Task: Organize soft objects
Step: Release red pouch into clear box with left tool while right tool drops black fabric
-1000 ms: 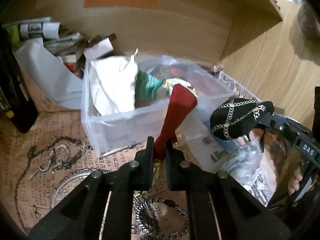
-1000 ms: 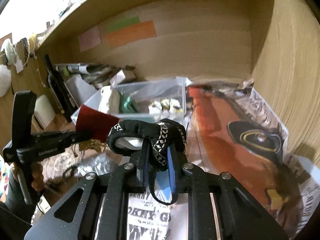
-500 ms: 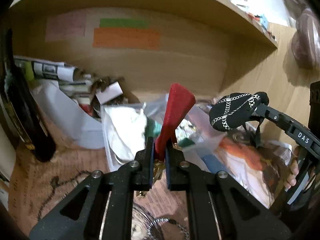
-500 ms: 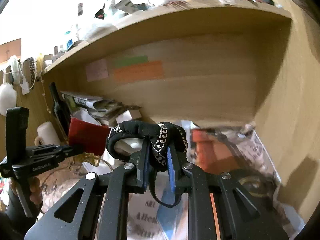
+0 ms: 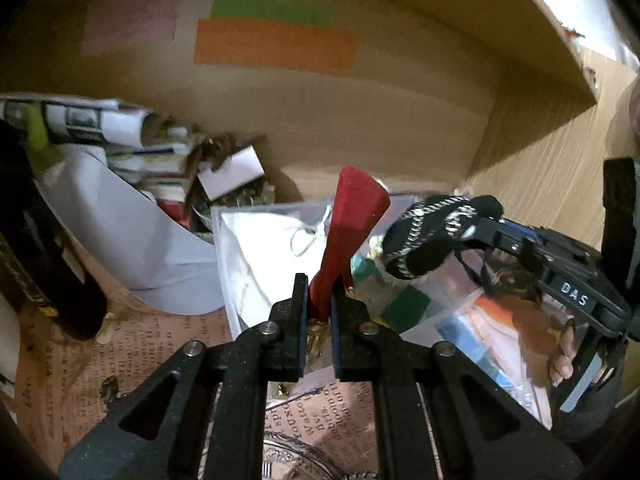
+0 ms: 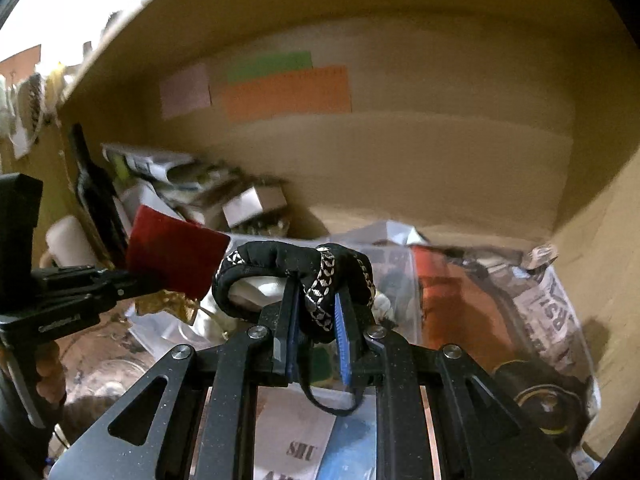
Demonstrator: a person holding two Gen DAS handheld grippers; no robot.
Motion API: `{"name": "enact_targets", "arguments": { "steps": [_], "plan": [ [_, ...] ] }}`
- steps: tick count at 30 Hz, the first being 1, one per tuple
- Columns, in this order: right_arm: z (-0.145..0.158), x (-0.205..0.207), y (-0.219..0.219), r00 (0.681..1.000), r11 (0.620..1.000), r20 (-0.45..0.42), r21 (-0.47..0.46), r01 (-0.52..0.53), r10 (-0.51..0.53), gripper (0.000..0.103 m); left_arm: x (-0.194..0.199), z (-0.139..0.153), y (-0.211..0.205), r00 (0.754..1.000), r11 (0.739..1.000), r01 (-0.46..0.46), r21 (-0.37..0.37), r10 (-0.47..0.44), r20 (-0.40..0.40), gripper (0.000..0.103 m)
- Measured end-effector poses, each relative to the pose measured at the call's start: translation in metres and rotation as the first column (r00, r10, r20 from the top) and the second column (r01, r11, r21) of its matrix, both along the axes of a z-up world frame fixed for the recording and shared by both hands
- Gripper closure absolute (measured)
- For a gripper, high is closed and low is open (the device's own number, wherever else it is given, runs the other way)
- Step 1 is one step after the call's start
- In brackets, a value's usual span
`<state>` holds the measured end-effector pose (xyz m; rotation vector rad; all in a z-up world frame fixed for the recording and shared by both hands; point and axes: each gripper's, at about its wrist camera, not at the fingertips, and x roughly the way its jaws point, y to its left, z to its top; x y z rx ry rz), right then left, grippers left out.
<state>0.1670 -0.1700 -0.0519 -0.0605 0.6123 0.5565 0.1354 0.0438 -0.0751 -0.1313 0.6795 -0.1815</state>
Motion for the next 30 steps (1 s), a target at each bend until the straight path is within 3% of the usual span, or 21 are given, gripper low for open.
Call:
{"name": "enact_targets", "arguments": {
  "steps": [9, 18, 25, 30],
  "plan": [
    [-0.027, 0.026, 0.018, 0.996, 0.993, -0.088, -0.118, -0.020, 0.009, 0.089, 0.028, -0.028, -0.010, 0.996, 0.999, 0.020, 0.034, -0.017, -0.092, 0.094],
    [-0.039, 0.034, 0.026, 0.993, 0.985, -0.119, -0.167, -0.036, 0.016, 0.085, 0.034, -0.032, -0.013, 0.995, 0.997, 0.016, 0.071, -0.009, -0.100, 0.093],
    [-0.033, 0.024, 0.019, 0.992, 0.986, -0.122, -0.160, -0.038, 0.019, 0.073, 0.019, -0.023, -0.014, 0.998, 0.997, 0.006, 0.073, -0.002, -0.062, 0.063],
    [-0.020, 0.008, 0.010, 0.996, 0.991, -0.092, -0.130, -0.034, 0.022, 0.055, 0.002, -0.009, -0.014, 1.000, 0.997, -0.007, 0.083, 0.008, -0.015, 0.053]
  ]
}}
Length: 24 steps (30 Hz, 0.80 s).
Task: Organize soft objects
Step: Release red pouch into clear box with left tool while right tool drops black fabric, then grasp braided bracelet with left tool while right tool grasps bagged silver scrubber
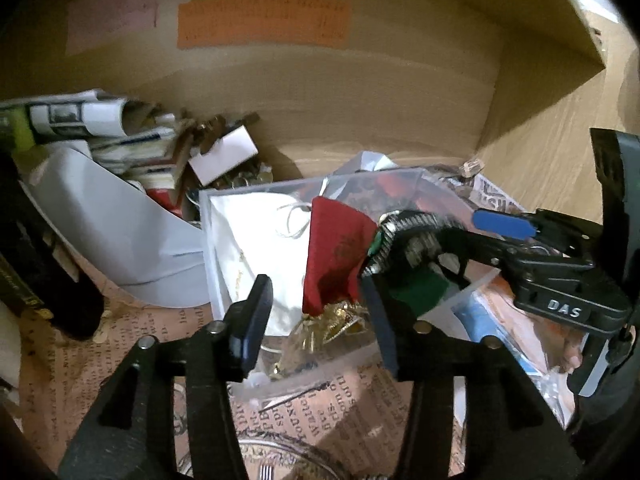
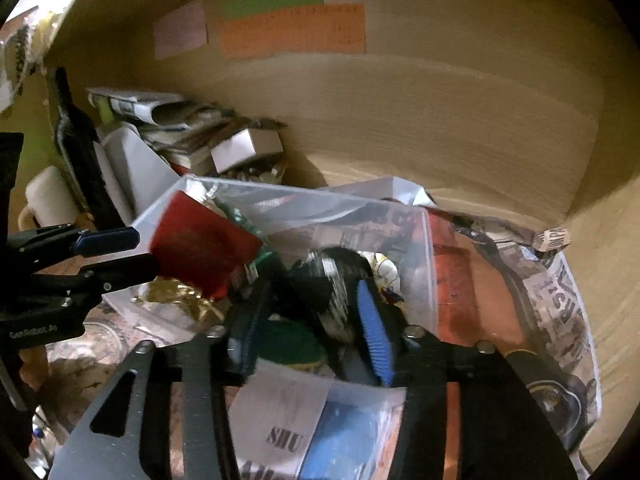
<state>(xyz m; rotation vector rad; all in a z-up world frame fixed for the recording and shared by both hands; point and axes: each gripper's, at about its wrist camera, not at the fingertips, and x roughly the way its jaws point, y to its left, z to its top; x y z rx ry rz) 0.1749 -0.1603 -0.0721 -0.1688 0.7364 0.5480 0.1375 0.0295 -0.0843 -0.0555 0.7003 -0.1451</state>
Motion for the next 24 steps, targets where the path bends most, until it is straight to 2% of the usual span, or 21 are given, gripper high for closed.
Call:
{"name": "enact_targets", "arguments": {
  "steps": [2, 4, 7, 11, 16, 24],
  "plan": [
    [0.008, -0.009, -0.004, 1.000, 1.000, 0.023, 0.012, -0.001, 0.000, 0.042, -0.007, 0.006, 0.000, 1.000, 1.000, -0.007, 0.002, 0.007, 0.021, 0.050],
    [0.018, -0.020, -0.009, 0.999, 1.000, 0.051, 0.022, 0.006, -0.007, 0.037, -0.018, 0.015, 0.001, 0.999, 1.000, -0.017, -0.003, 0.017, 0.047, 0.047],
    [0.031, -0.033, -0.014, 0.996, 0.999, 0.085, 0.039, 0.006, -0.010, 0.035, -0.031, 0.025, 0.004, 0.996, 1.000, -0.022, -0.010, 0.023, 0.081, 0.042],
    [0.044, -0.055, -0.020, 0.990, 0.998, 0.138, 0.061, 0.001, -0.010, 0.023, -0.054, 0.033, 0.004, 0.993, 1.000, -0.025, 0.002, 0.025, 0.116, 0.033],
    [0.041, -0.079, -0.024, 0.991, 0.996, 0.135, 0.093, -0.009, -0.003, 0.022, -0.074, 0.026, -0.002, 0.995, 1.000, -0.007, 0.007, 0.007, 0.096, 0.031],
    [0.012, -0.104, -0.024, 0.998, 0.993, 0.056, 0.114, -0.017, 0.011, 0.022, -0.092, -0.011, -0.014, 0.999, 1.000, 0.030, 0.000, -0.030, -0.021, 0.030]
  ]
}}
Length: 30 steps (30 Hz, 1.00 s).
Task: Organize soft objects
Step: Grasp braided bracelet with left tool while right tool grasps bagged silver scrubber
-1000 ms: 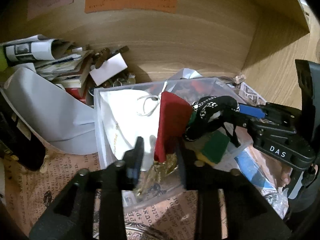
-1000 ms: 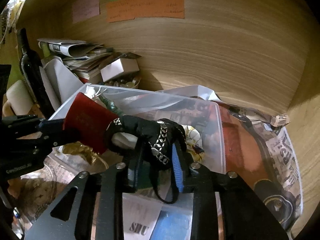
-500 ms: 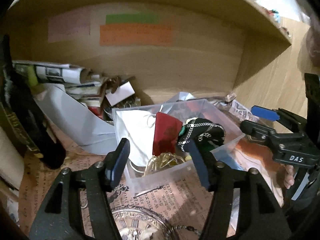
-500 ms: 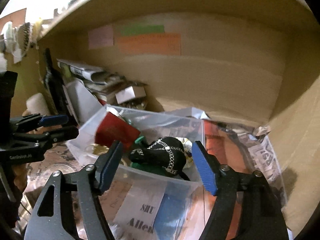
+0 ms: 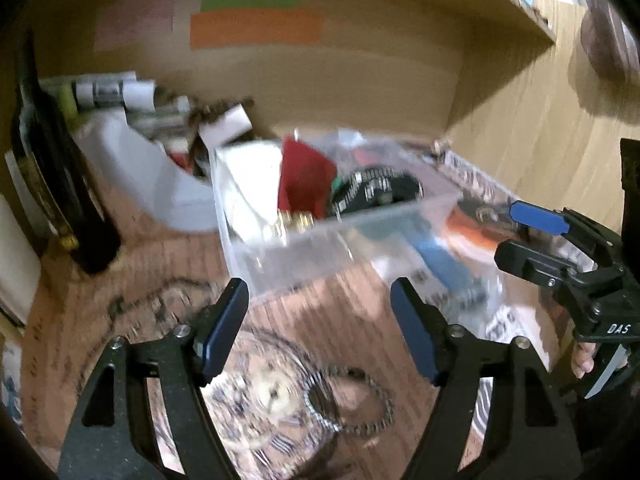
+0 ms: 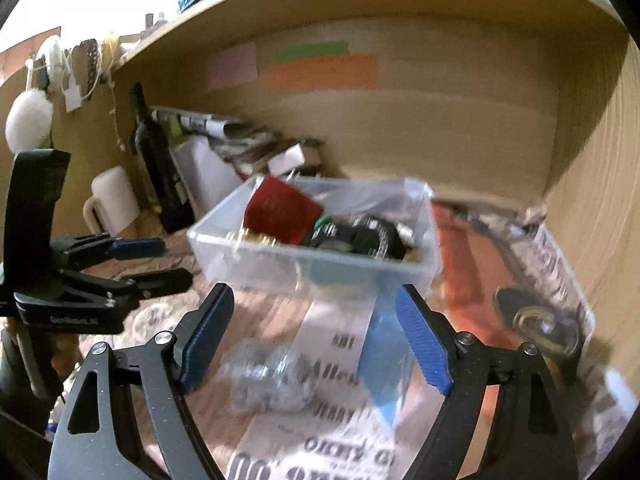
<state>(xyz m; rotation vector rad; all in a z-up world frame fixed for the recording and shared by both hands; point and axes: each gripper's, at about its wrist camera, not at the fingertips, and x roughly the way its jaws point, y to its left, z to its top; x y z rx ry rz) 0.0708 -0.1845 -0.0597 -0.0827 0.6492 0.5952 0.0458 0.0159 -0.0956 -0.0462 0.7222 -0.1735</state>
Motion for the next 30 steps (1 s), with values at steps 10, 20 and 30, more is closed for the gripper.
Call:
{"name": "enact_targets", "arguments": {
  "steps": [10, 20, 30],
  "plan": [
    [-0.036, -0.013, 0.004, 0.990, 1.000, -0.136, 0.004, -0.023, 0.023, 0.022, -0.016, -0.046, -0.010, 0.992, 1.000, 0.013, -0.011, -0.015, -0.126, 0.030],
    [-0.064, -0.005, 0.014, 0.975, 0.999, -0.220, -0.003, -0.033, 0.031, 0.026, -0.022, -0.065, -0.014, 0.991, 1.000, 0.011, -0.007, -0.012, -0.137, 0.030],
    [-0.065, -0.001, 0.019, 0.971, 0.998, -0.229, 0.004, -0.061, 0.060, 0.065, -0.028, -0.064, -0.015, 0.993, 1.000, 0.026, 0.008, -0.025, -0.116, 0.067]
  ]
}}
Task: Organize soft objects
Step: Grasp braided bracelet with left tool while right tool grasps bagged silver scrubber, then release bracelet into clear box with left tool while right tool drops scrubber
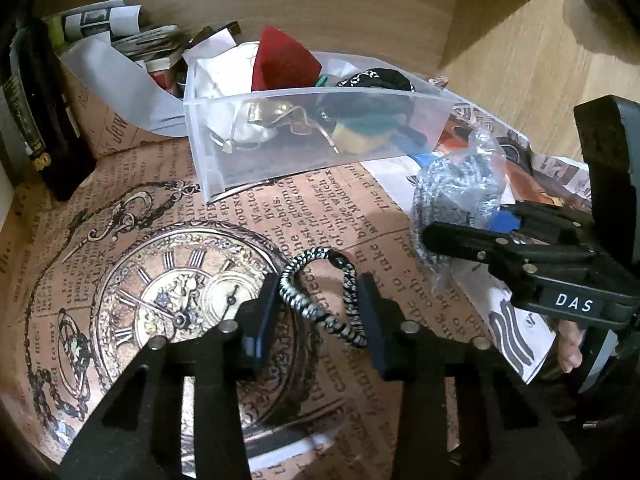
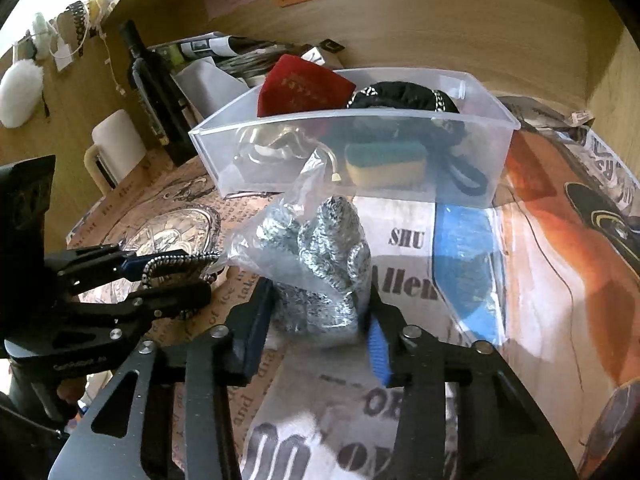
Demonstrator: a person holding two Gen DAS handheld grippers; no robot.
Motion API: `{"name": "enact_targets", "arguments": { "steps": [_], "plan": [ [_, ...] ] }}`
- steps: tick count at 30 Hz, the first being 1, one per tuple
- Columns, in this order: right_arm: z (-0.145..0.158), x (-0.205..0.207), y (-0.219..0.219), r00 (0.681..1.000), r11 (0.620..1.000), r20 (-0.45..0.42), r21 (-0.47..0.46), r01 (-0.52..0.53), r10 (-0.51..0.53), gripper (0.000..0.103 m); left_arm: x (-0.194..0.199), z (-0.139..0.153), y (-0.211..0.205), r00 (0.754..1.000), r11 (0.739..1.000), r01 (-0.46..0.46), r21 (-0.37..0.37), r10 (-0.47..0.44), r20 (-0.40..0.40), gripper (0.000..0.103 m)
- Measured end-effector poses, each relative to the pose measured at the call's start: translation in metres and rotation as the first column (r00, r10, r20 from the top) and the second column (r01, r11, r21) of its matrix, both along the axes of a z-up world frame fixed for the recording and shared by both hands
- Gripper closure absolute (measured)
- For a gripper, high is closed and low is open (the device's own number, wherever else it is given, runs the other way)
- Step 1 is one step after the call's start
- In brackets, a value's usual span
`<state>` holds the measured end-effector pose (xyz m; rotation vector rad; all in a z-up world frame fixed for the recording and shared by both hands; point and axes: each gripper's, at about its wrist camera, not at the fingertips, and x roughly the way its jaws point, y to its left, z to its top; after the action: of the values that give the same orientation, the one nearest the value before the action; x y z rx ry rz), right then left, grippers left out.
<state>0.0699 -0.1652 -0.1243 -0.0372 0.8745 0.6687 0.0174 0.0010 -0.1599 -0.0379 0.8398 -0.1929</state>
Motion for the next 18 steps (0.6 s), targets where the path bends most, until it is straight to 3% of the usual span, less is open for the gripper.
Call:
{"name": "enact_targets", "arguments": {
  "steps": [7, 18],
  "plan": [
    [0.012, 0.005, -0.007, 1.000, 0.999, 0.025, 0.027, 0.019, -0.020, 0.067, 0.006, 0.009, 0.003, 1.000, 1.000, -0.008, -0.007, 0.008, 0.028, 0.072],
    [0.056, 0.027, -0.020, 0.988, 0.994, 0.133, 0.091, 0.061, -0.073, 0.067, 0.023, 0.057, 0.008, 0.985, 1.000, -0.024, -0.015, 0.026, 0.169, 0.072]
  ]
}}
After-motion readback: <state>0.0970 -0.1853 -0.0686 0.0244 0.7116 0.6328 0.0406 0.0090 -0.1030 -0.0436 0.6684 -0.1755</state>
